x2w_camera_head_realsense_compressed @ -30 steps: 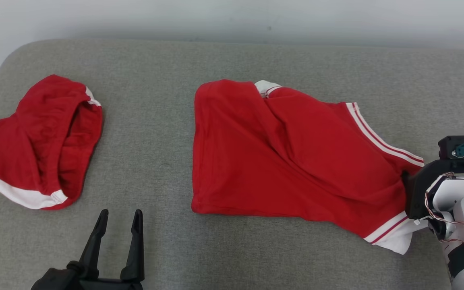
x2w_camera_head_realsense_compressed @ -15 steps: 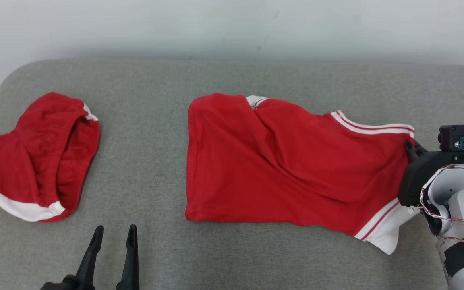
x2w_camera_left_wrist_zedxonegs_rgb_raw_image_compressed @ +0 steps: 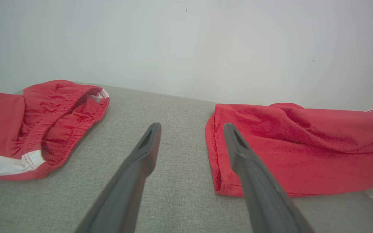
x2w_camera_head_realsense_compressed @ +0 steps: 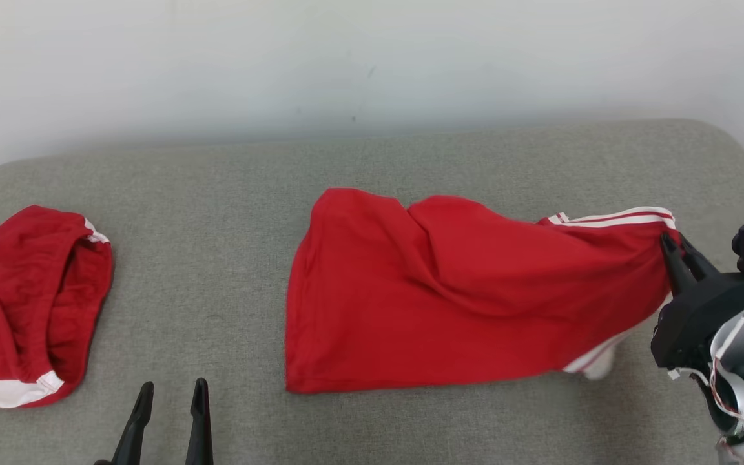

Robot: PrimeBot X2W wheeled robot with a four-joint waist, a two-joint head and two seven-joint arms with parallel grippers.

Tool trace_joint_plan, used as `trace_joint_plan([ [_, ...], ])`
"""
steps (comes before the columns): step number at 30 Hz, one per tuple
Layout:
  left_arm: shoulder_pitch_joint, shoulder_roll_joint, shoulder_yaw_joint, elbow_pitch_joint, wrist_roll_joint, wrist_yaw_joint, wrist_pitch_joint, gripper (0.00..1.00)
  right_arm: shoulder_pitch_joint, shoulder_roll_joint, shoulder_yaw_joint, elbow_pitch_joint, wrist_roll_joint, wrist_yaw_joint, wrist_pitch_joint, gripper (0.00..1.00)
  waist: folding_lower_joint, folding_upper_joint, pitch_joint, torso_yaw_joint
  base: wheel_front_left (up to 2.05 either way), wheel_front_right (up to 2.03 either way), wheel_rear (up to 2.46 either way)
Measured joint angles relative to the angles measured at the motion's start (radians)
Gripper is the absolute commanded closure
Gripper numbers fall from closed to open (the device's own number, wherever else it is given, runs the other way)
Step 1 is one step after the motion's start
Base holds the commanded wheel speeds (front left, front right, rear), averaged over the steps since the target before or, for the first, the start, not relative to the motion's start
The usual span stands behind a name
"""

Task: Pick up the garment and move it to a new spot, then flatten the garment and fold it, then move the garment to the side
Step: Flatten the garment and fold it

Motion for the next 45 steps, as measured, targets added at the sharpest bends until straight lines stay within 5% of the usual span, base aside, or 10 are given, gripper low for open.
trace_joint_plan([
  [7,-0.008,0.000,-0.014,-0.003,-0.006,0.004,0.000,0.00,0.058,0.064,-0.035,-0.106,-0.027,0.000,0.094,1.00,0.0000,0.0000,0.009,-0.006,0.00,0.00,0.00],
  [25,-0.066,0.000,-0.043,0.006,-0.001,-0.016,0.000,0.00,-0.284,0.042,-0.168,0.547,-0.179,0.000,-0.171,1.00,0.0001,0.0001,0.078,0.119,0.00,0.00,0.00],
  [26,-0.066,0.000,-0.042,0.007,-0.001,-0.018,0.000,0.00,-0.304,0.042,-0.176,0.575,-0.190,0.000,-0.194,0.90,0.0001,0.0001,0.082,0.127,0.00,0.00,0.00],
  [27,-0.068,0.000,-0.042,0.009,-0.001,-0.018,0.000,0.00,-0.323,0.041,-0.186,0.603,-0.206,0.000,-0.216,0.00,0.0001,0.0000,0.086,0.134,0.00,0.00,0.00],
  [37,-0.080,0.000,-0.039,0.033,-0.004,-0.017,0.000,0.00,-0.400,0.034,-0.183,0.751,-0.264,0.000,-0.417,0.00,0.0002,0.0001,0.091,0.141,0.00,0.00,0.00],
  [45,-0.046,0.000,-0.006,0.060,0.000,-0.009,0.000,0.00,-0.249,0.034,-0.077,0.652,-0.168,0.000,-0.637,0.00,0.0001,0.0000,0.029,0.078,0.00,0.00,0.00],
])
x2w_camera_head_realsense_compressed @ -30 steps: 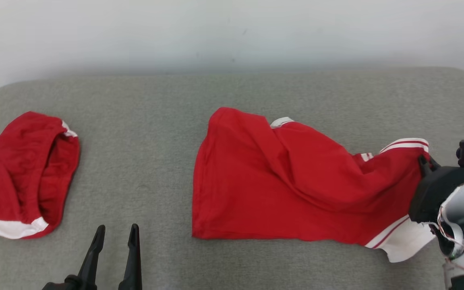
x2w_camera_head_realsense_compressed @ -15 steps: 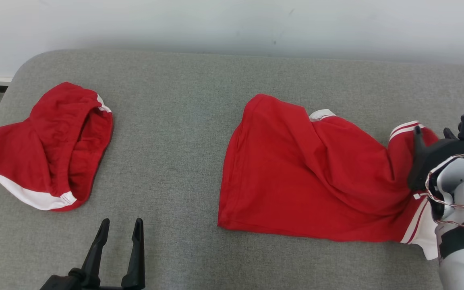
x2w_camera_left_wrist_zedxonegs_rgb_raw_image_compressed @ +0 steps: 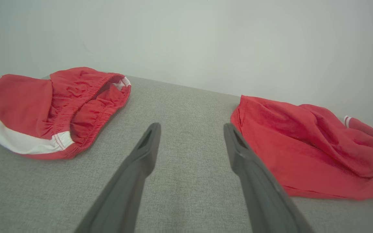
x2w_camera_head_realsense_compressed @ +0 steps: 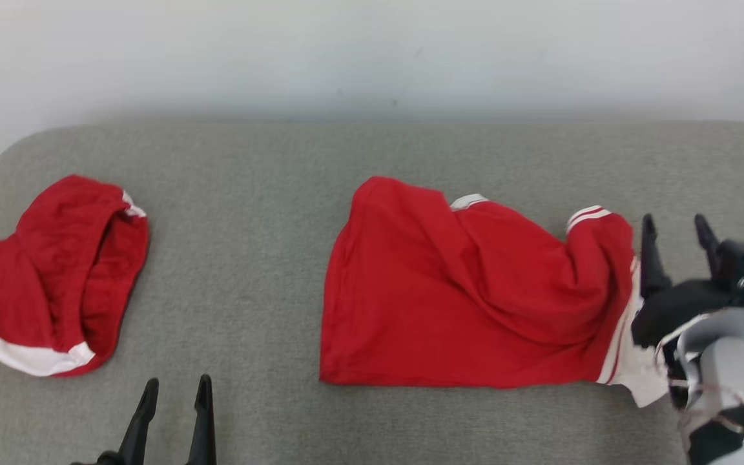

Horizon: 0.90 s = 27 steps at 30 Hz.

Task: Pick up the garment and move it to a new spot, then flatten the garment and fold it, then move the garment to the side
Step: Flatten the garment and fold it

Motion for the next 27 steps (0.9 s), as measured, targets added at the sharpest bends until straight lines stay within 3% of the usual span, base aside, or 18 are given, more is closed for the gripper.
trace_joint_plan([
  [9,0.050,0.000,0.035,0.014,0.006,0.026,0.000,0.00,0.256,-0.030,0.225,-0.255,0.095,0.000,-0.076,0.00,-0.0001,-0.0001,-0.075,-0.084,0.00,0.00,0.00],
  [14,0.049,0.000,0.041,0.026,0.006,0.036,0.000,0.00,0.355,-0.059,0.270,-0.363,0.129,0.000,-0.085,0.00,-0.0002,-0.0001,-0.111,-0.122,0.00,0.00,0.00],
  [27,0.066,0.000,0.063,0.060,0.013,0.035,0.000,0.00,0.479,-0.070,0.346,-0.387,0.174,0.000,-0.079,0.00,-0.0002,-0.0001,-0.170,-0.155,0.00,0.00,0.00],
])
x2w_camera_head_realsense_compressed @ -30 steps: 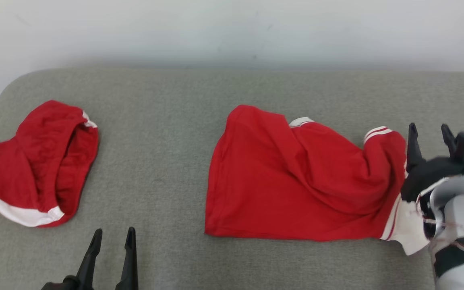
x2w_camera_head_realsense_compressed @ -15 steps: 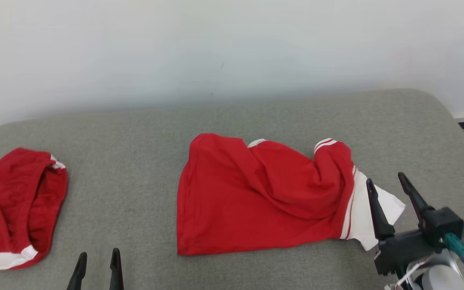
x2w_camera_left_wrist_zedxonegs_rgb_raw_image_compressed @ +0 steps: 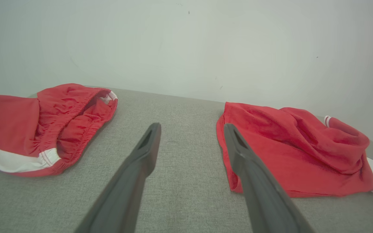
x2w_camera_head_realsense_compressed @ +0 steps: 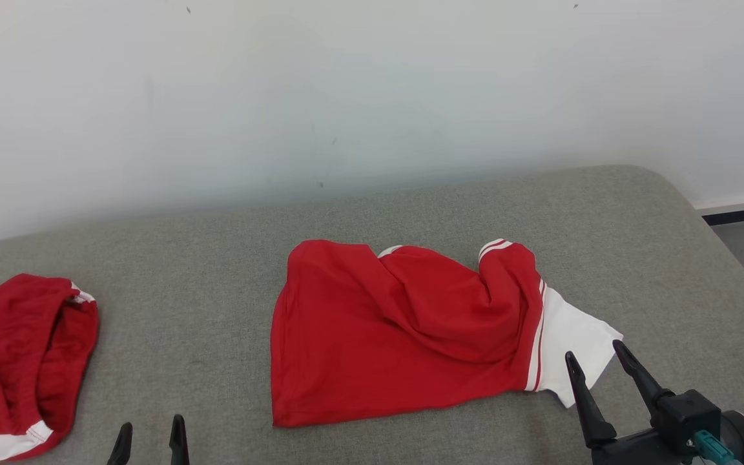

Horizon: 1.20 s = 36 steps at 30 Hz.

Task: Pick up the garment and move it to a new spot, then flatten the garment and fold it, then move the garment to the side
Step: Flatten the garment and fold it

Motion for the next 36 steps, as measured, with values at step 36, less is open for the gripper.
trace_joint_plan([
  [36,-0.229,0.000,-0.240,0.216,-0.015,-0.053,0.210,0.00,-0.235,-0.096,-0.068,0.269,0.054,0.000,0.343,0.00,0.0002,0.0001,0.099,0.027,0.00,0.00,0.00],
])
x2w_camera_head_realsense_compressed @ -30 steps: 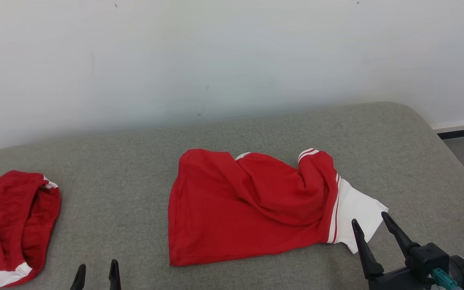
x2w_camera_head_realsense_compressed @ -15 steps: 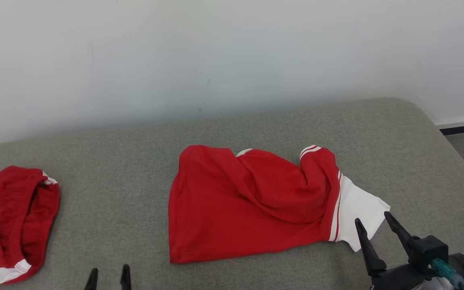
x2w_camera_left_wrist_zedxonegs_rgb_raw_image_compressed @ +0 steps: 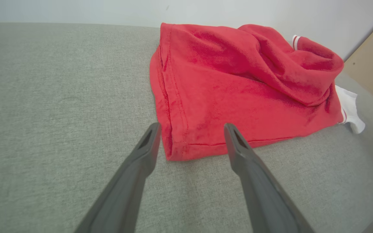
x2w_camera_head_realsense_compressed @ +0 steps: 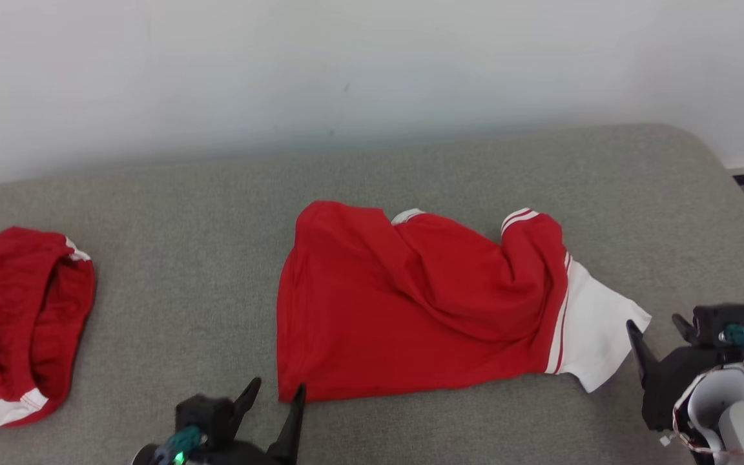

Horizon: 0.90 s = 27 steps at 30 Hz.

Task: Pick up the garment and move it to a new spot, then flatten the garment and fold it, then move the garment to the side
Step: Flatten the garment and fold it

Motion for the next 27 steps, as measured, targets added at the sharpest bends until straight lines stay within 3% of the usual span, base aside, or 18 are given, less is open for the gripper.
trace_joint_plan([
  [13,-0.172,0.000,-0.104,0.087,-0.036,0.047,0.125,0.00,-0.200,0.002,-0.041,0.268,-0.038,0.000,0.037,0.00,0.0002,0.0001,0.143,0.037,0.00,0.00,0.00],
  [18,-0.172,-0.001,-0.132,0.067,-0.054,0.080,0.167,0.00,-0.241,0.003,-0.041,0.337,-0.047,0.000,0.011,0.00,0.0001,0.0001,0.178,0.051,0.00,0.00,0.00],
  [27,-0.171,0.002,-0.158,0.007,-0.054,0.084,0.187,0.00,-0.313,-0.004,-0.147,0.441,-0.124,0.002,-0.073,0.00,0.0002,0.0001,0.206,0.066,0.00,0.00,0.00],
])
